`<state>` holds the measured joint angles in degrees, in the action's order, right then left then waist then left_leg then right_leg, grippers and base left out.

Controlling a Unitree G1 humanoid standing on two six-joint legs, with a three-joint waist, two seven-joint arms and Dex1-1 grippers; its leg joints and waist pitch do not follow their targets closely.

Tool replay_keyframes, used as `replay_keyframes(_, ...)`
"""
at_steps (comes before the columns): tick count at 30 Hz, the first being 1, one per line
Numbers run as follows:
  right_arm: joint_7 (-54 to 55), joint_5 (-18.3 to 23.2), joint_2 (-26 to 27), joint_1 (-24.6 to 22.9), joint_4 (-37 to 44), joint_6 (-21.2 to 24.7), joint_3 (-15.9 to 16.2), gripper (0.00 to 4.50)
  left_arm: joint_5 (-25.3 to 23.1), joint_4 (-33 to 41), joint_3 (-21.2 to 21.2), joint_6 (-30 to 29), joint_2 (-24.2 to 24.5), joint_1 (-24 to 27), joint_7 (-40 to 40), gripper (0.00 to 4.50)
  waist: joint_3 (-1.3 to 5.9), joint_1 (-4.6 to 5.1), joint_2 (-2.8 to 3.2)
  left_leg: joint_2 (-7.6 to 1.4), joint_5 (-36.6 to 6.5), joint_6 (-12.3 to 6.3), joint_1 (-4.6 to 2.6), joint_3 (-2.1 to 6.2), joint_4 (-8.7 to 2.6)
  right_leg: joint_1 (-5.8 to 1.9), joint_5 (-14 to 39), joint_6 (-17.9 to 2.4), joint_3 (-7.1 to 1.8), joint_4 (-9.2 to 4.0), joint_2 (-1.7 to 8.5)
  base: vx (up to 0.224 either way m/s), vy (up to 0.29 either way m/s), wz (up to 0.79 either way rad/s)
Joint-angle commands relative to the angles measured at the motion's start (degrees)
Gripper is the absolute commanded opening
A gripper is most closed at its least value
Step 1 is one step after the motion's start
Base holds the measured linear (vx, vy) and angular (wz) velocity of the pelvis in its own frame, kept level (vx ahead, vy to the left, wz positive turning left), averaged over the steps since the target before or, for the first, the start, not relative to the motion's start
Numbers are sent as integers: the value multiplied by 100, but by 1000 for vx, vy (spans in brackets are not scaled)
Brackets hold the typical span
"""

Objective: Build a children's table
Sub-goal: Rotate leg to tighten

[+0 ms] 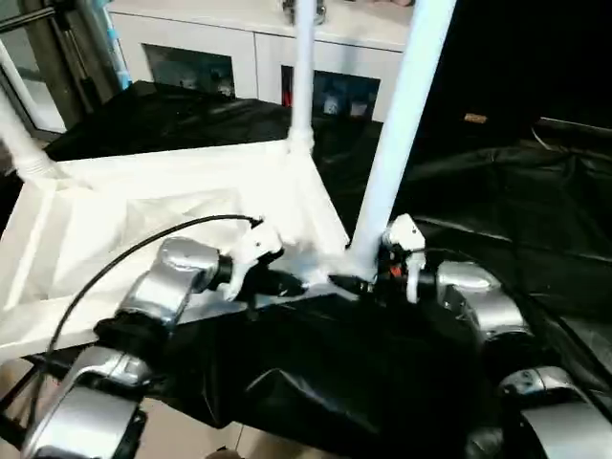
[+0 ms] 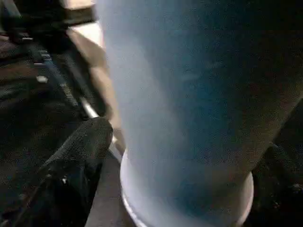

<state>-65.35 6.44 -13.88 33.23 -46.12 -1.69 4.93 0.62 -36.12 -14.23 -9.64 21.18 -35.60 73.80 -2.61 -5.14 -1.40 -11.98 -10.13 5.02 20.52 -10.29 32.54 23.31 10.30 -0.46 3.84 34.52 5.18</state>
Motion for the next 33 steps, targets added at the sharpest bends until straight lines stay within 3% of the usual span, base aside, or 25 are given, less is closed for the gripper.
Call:
replay_keyframes(1, -355, 8, -25, -94, 174, 198, 211, 355, 195, 244, -99, 17, -3, -11, 332, 0, 337, -15, 22, -154, -1238, -358, -47, -28, -349, -307, 898, -1514, -221, -343, 275, 0, 0, 0)
replay_keyframes(5, -475, 77, -48, -177, 354, 361, 264, 313, 184, 263, -76, -1, 70, 18, 423, 0, 331, -26, 17, -153, -1254, -257, -56, -24, -363, -294, 1007, -1449, -227, -354, 273, 0, 0, 0)
replay_keyframes(8, -510, 109, -18, -229, 466, 475, 290, 286, 203, 329, -96, -62, 88, 47, 435, 0, 346, -35, 16, -152, -1101, -271, -38, -19, -356, -308, 802, -1459, -224, -323, 275, 0, 0, 0)
replay_keyframes(14, -293, 90, 96, -242, 433, 558, 243, 274, 151, 266, -67, -46, -35, 21, 145, 0, 349, -34, 12, -144, -1062, -290, -38, -27, -344, -303, 728, -1491, -223, -318, 276, 0, 0, 0)
replay_keyframes(16, 426, -21, 296, -173, 178, 494, 137, 273, 7, 70, -19, -118, -238, -87, -356, 0, 333, -17, 4, -143, -1154, -209, -49, -21, -360, -285, 923, -1434, -234, -346, 289, 0, 0, 0)
replay_keyframes(18, 688, -72, 357, -138, 78, 441, 101, 273, -27, 15, -7, -133, -292, -122, -481, 0, 317, -1, -2, -122, -1413, -104, -63, -5, -381, -279, 1483, -1276, -237, -408, 304, 0, 0, 0)
replay_keyframes(19, 1744, -213, 560, 65, -365, 377, -83, 272, -115, -154, 67, -182, -507, -248, -980, 0, 312, 10, -5, -127, -1422, -60, -62, 2, -389, -268, 1566, -1242, -242, -415, 314, 0, 0, 0)
replay_keyframes(20, 2113, -243, 633, 138, -513, 403, -161, 272, -142, -208, 89, -206, -583, -292, -1155, 0, 305, 37, -2, -119, -1455, -16, -66, 1, -394, -256, 1650, -1221, -246, -424, 307, 0, 0, 0)
replay_keyframes(22, 2945, -174, 921, 300, -832, 493, -386, 272, -276, -423, 109, -272, -857, -461, -1763, 0, 293, 66, -5, -96, -1675, 119, -84, 32, -405, -243, 2285, -970, -243, -488, 315, 0, 0, 0)
replay_keyframes(28, 4153, -117, 1353, 517, -1216, 536, -640, 272, -376, -752, 238, -379, -1304, -700, -2801, 0, 314, 47, -7, -86, -1594, 35, -86, 10, -390, -227, 1963, -959, -248, -487, 287, 0, 0, 0)
replay_keyframes(31, 4467, -299, 1574, 657, -1500, 190, -558, 272, -409, -853, 269, -342, -1574, -742, -3118, 0, 315, 32, 6, -85, -1652, 35, -91, 8, -391, -222, 1894, -984, -237, -490, 282, 0, 0, 0)
replay_keyframes(32, 4437, -331, 1605, 680, -1537, 119, -531, 328, -409, -832, 238, -328, -1603, -722, -3064, 0, 312, 29, 8, -86, -1674, 20, -93, 4, -390, -213, 1894, -989, -241, -494, 283, 0, 0, 0)
replay_keyframes(33, 4363, -344, 1621, 696, -1548, 69, -520, 342, -415, -804, 200, -305, -1603, -699, -3006, 0, 314, 33, 8, -84, -1672, -9, -68, 13, -395, -234, 1878, -991, -239, -485, 285, 0, 0, 0)
